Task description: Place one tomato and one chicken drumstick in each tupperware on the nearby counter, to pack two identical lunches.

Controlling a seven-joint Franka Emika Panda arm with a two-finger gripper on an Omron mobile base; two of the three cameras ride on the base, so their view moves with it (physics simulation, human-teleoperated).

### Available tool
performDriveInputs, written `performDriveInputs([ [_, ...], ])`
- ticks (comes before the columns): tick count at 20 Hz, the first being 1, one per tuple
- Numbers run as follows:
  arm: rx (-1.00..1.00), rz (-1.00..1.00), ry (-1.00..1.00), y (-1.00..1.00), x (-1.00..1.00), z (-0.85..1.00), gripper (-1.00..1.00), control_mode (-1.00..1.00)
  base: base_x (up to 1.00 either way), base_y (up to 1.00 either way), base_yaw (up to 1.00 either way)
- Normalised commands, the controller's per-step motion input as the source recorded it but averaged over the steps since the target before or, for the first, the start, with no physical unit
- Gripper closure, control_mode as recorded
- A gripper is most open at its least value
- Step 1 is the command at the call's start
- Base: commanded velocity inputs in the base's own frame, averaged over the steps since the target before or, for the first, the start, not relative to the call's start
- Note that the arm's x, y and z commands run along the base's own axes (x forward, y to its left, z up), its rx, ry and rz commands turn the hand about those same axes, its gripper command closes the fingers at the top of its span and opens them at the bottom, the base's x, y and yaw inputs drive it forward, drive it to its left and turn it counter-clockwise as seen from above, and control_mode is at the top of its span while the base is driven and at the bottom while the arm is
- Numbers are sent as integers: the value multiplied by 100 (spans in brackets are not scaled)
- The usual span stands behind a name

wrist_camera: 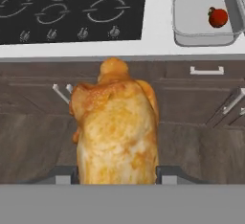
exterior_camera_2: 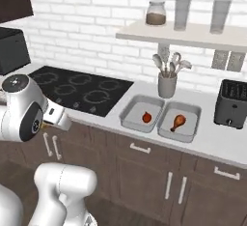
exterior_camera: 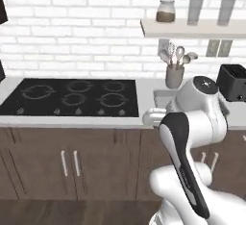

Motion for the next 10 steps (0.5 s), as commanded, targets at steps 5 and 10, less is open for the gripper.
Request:
performDriveInputs([
  [5,0,0,0,0,0,0,100,100,37,-3,-87],
  [10,0,0,0,0,0,0,100,100,72,-17,-42],
])
